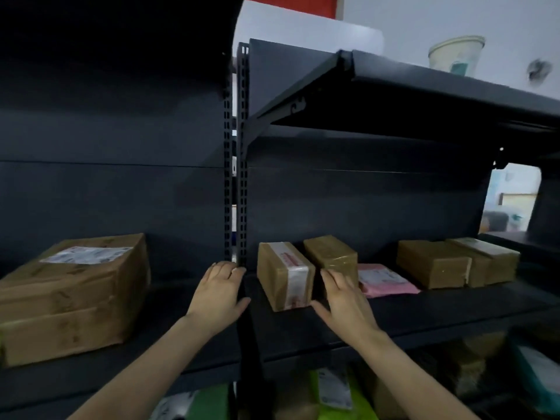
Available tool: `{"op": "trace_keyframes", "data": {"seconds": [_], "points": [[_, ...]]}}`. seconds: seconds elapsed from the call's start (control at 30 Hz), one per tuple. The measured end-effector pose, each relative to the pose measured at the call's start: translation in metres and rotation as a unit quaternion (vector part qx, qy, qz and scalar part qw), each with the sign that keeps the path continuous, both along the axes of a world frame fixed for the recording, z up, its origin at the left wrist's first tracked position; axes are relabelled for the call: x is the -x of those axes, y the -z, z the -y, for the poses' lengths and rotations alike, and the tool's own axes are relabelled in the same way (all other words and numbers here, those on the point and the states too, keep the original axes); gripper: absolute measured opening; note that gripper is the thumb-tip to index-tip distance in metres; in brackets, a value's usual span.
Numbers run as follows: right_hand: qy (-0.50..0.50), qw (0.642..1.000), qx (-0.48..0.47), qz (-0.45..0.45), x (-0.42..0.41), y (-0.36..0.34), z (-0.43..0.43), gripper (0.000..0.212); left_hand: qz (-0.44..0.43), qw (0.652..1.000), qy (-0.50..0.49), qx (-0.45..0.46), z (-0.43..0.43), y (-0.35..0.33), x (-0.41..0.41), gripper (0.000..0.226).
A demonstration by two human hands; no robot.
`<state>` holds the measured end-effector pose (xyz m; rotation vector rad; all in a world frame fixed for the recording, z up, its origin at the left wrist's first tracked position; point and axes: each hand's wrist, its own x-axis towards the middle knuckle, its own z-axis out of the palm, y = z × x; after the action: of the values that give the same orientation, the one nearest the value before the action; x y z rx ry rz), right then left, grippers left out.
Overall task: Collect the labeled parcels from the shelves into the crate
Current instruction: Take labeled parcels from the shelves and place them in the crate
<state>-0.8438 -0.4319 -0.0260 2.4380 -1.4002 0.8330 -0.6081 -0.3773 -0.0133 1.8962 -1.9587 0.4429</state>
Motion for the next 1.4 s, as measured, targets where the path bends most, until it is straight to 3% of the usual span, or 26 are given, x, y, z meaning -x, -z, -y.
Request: {"op": "trace_keyframes", "data": {"seconds": [0.17, 0.3, 0.6, 0.77, 0.9, 1.13, 1.23, 1.3, 1.4], "points": [[-0.013, 1.0, -0.007, -0.027, 0.06, 0.005, 0.04, 0.061, -0.036, 0.999, -0.039, -0.007, 0.025, 0.006, 0.069, 0.056], [-0.046, 0.999, -0.009, -0.014, 0.09, -0.004, 0.063, 0.061, -0.047, 0.995, -0.084, -0.023, 0.048, 0.002, 0.106, 0.063], [-0.083, 0.995, -0.057, -0.01, 0.078, -0.022, 0.102, 0.062, -0.056, 0.982, -0.172, -0.05, 0.08, -0.019, 0.13, 0.066], [-0.021, 0.998, -0.058, -0.02, 0.055, -0.024, 0.124, 0.069, -0.104, 0.961, -0.229, -0.115, 0.1, -0.024, 0.133, 0.085], [0.042, 0.991, -0.118, -0.043, 0.036, -0.026, 0.137, 0.084, -0.108, 0.944, -0.274, -0.151, 0.114, -0.022, 0.132, 0.097], [0.051, 0.978, -0.197, 0.044, 0.03, -0.023, 0.144, 0.073, -0.241, 0.926, -0.273, -0.101, 0.109, -0.017, 0.113, 0.075], [0.006, 0.966, -0.227, 0.123, 0.041, -0.022, 0.144, 0.07, -0.404, 0.884, -0.228, -0.05, 0.099, -0.016, 0.099, 0.078], [-0.036, 0.938, -0.276, 0.205, 0.048, -0.019, 0.143, 0.067, -0.55, 0.814, -0.186, 0.0, 0.093, -0.011, 0.094, 0.069], [-0.081, 0.898, -0.313, 0.3, 0.058, -0.014, 0.142, 0.056, -0.658, 0.739, -0.145, 0.033, 0.089, 0.006, 0.084, 0.065]]}}
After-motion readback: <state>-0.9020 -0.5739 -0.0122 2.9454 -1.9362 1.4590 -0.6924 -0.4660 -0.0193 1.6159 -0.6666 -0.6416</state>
